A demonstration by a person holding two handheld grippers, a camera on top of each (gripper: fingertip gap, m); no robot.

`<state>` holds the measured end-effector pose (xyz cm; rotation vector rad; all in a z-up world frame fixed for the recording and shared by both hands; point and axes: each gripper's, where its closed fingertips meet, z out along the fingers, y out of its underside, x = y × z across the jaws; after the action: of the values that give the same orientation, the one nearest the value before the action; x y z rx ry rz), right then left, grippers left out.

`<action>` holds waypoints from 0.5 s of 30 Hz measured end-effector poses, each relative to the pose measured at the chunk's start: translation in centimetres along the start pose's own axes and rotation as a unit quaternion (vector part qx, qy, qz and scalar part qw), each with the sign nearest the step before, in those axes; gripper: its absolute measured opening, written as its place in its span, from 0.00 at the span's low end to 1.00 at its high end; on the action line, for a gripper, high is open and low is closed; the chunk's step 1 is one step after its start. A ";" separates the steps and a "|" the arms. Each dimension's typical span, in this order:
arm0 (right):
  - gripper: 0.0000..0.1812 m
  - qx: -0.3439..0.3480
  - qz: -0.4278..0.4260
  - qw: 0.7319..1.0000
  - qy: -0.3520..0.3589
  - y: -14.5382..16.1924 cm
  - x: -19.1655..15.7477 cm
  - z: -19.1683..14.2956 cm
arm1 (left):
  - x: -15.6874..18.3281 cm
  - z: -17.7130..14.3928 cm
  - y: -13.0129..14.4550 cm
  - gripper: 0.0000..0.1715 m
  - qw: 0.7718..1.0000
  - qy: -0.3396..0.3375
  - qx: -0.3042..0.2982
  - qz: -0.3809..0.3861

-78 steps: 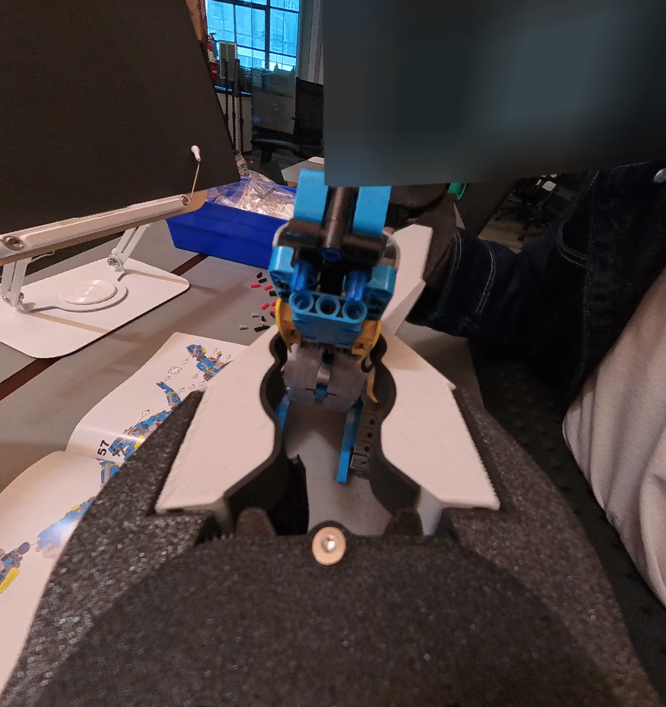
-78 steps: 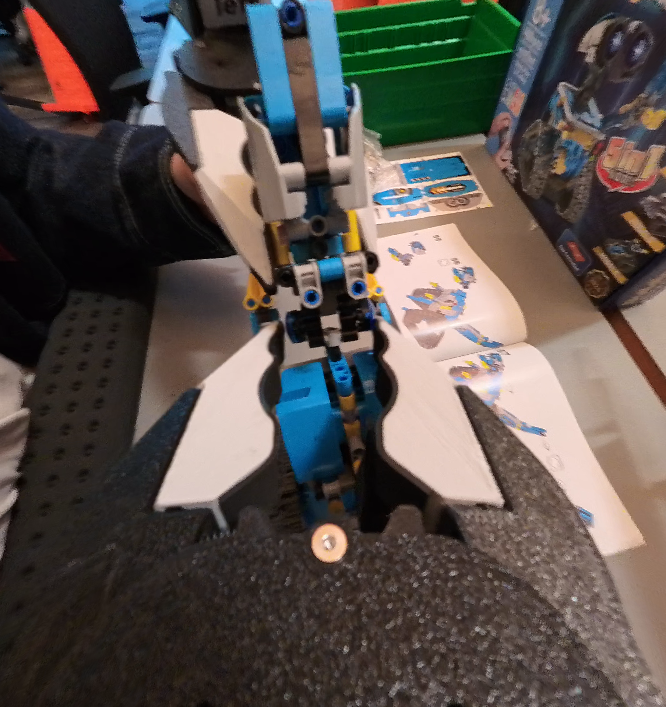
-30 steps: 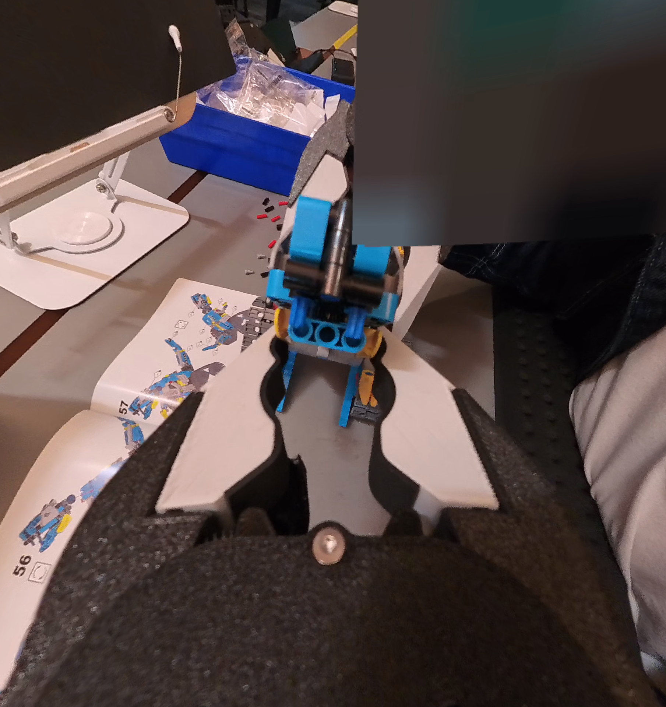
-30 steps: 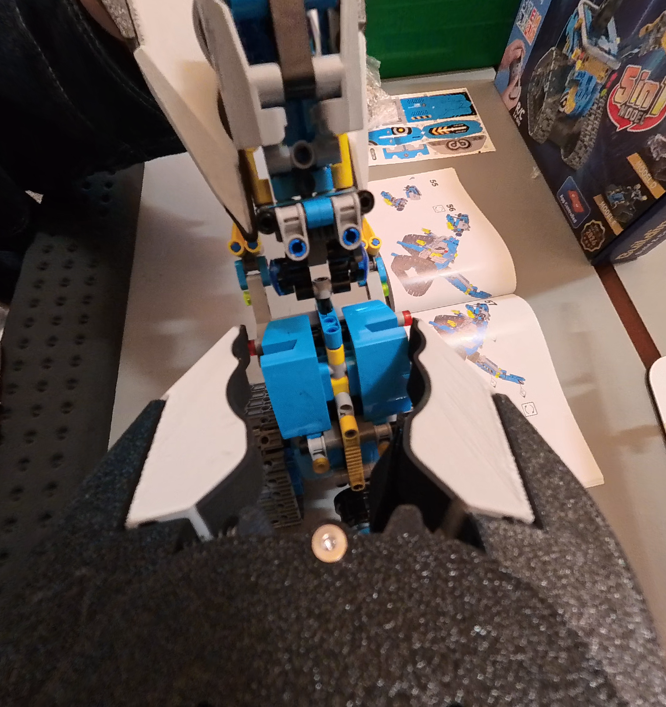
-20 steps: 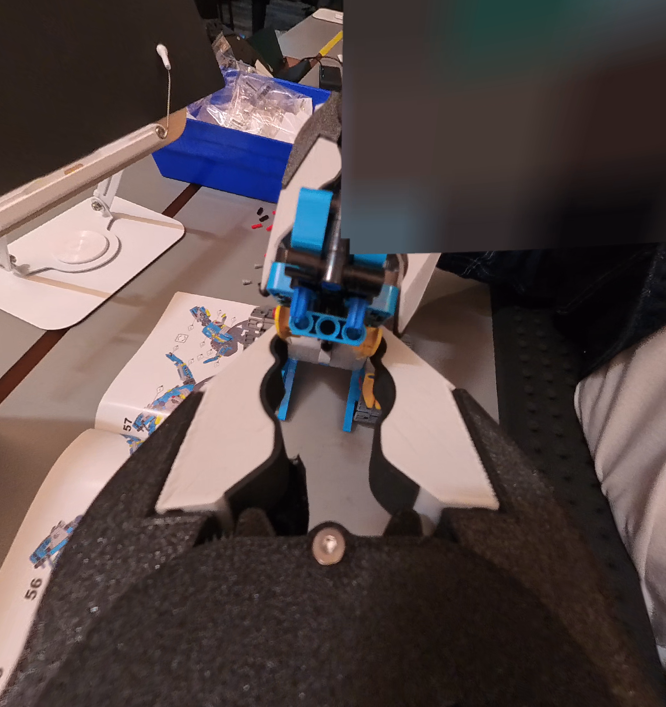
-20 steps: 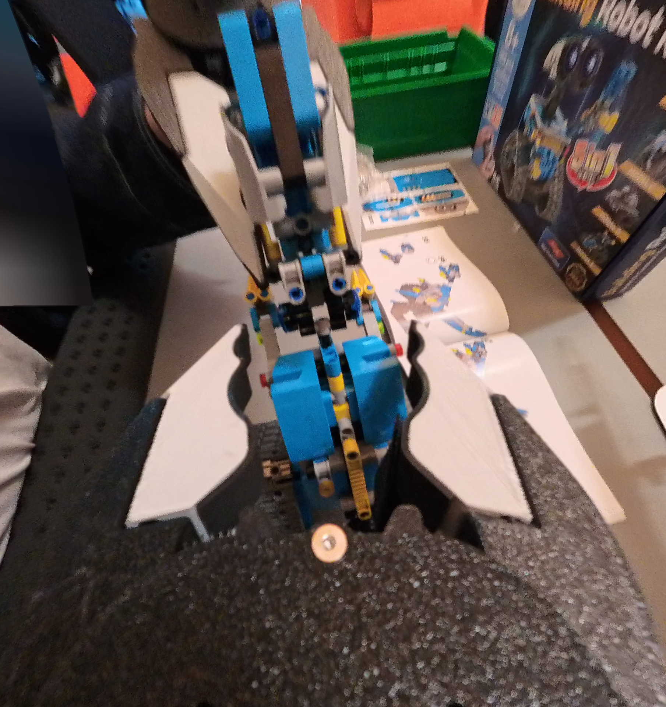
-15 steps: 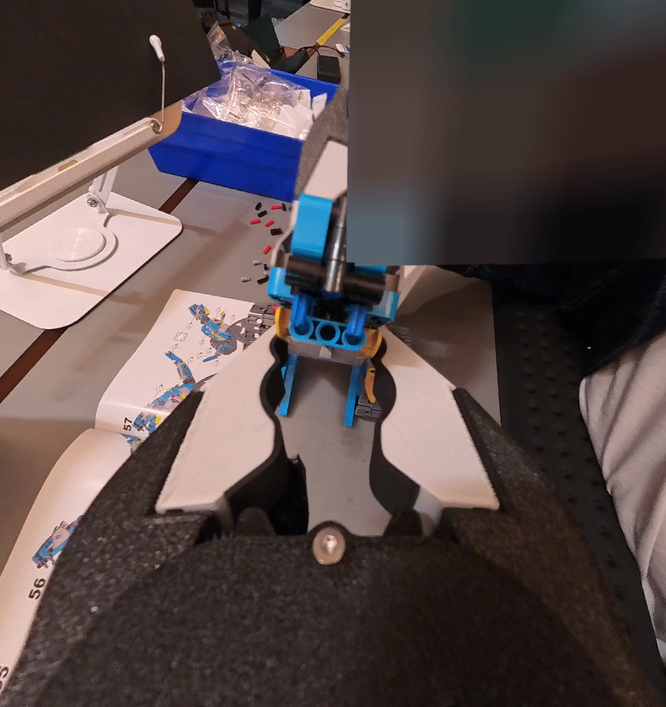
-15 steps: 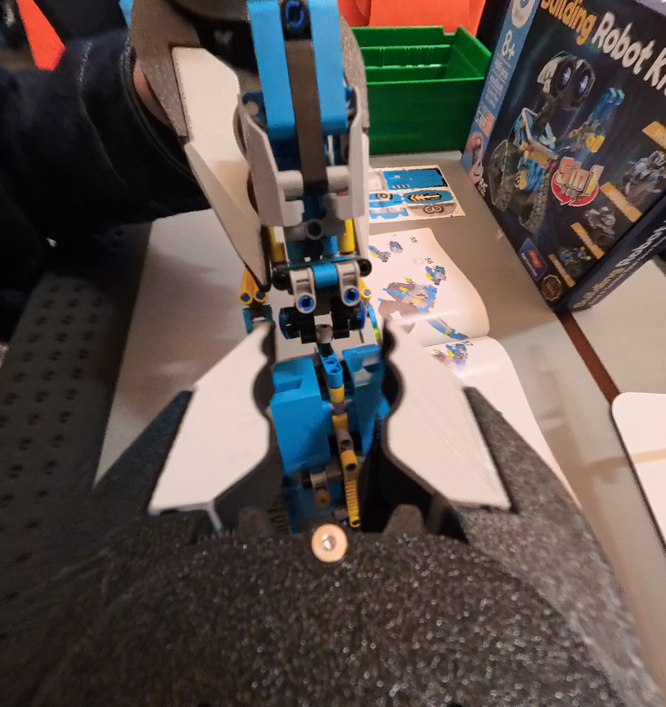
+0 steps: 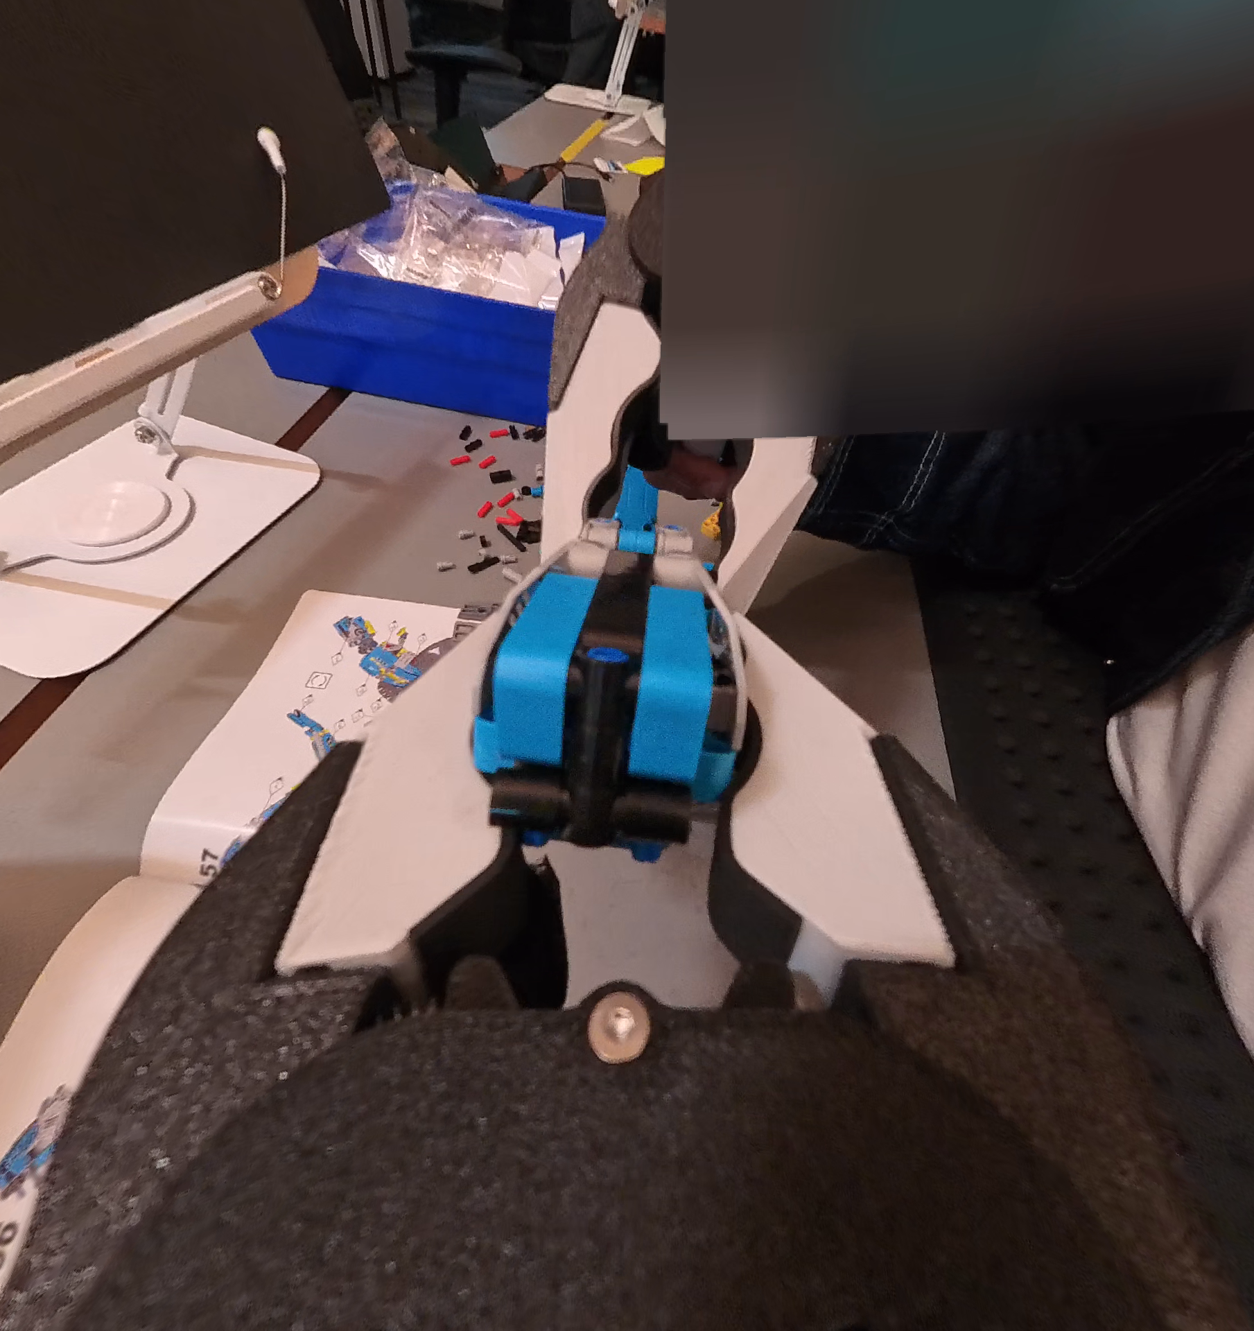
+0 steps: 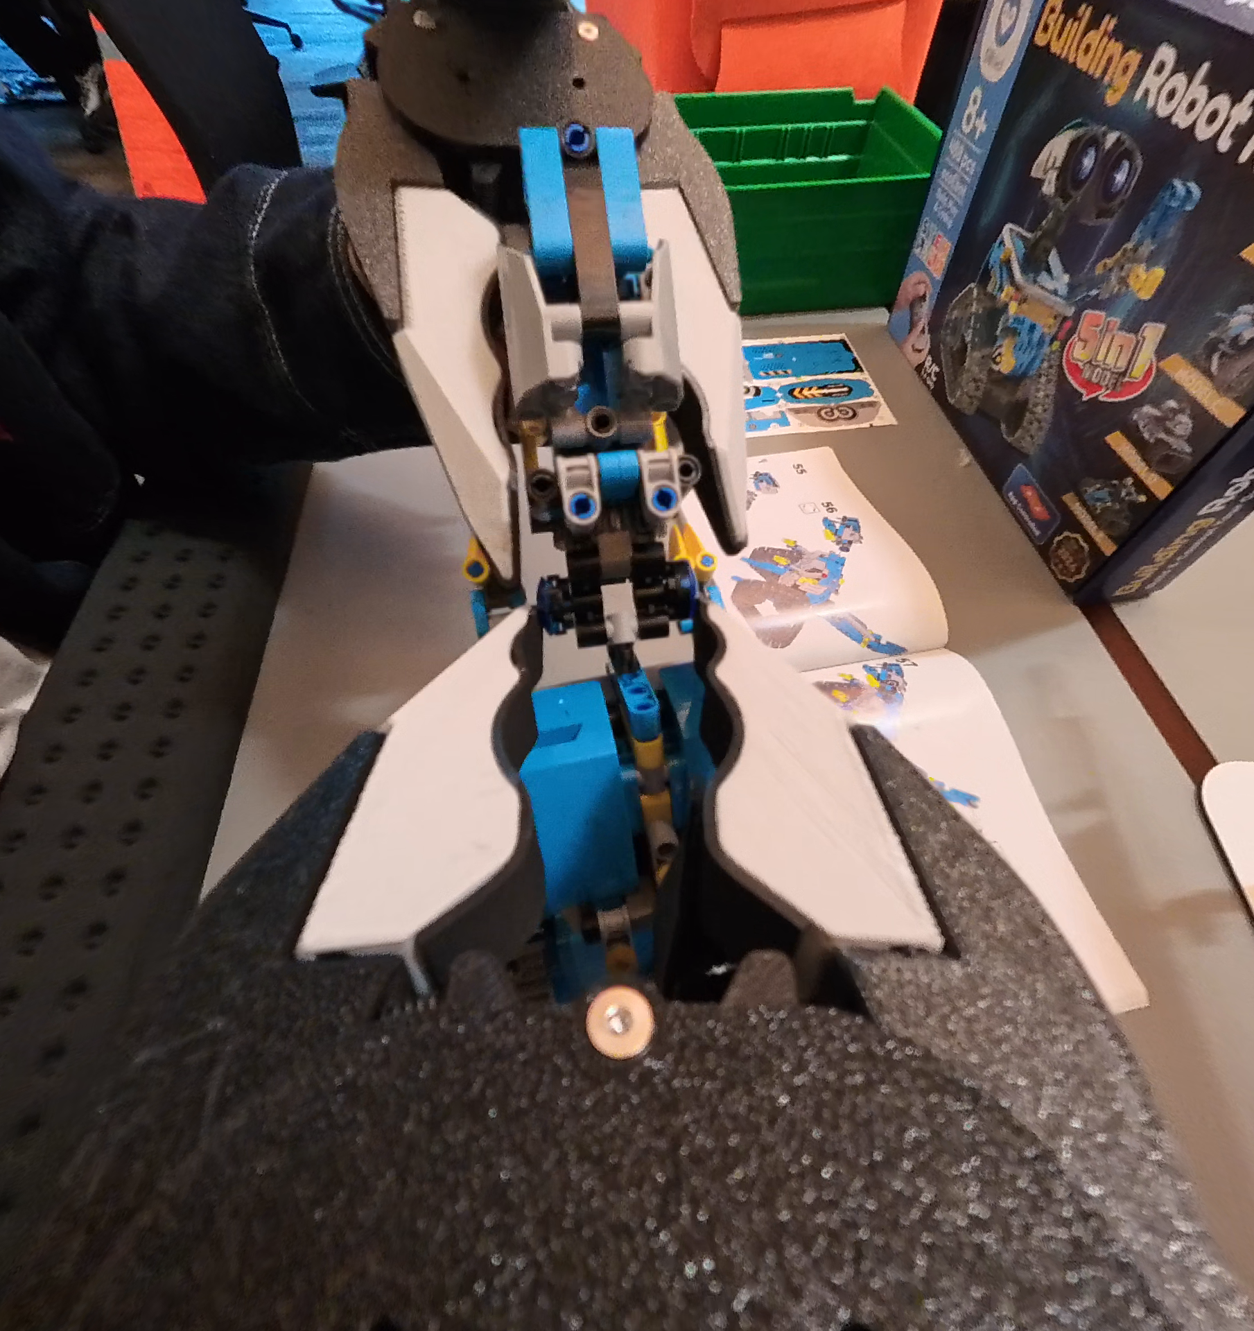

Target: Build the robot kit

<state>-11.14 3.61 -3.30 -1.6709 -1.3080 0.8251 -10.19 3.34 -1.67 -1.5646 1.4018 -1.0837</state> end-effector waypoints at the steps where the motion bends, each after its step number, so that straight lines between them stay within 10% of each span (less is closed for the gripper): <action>1: 0.23 -0.002 0.002 1.000 -0.001 0.1 0.0 0.0 | 0.0 0.1 0.2 0.32 1.000 0.000 -0.005 0.003; 15: 0.23 -0.001 -0.007 1.000 0.013 0.1 0.1 0.2 | 0.1 0.1 0.9 0.31 0.996 0.021 -0.072 0.039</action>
<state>-11.27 3.77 -3.51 -1.6667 -1.3009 0.7917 -10.36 3.17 -2.50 -1.5819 1.5861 -0.9943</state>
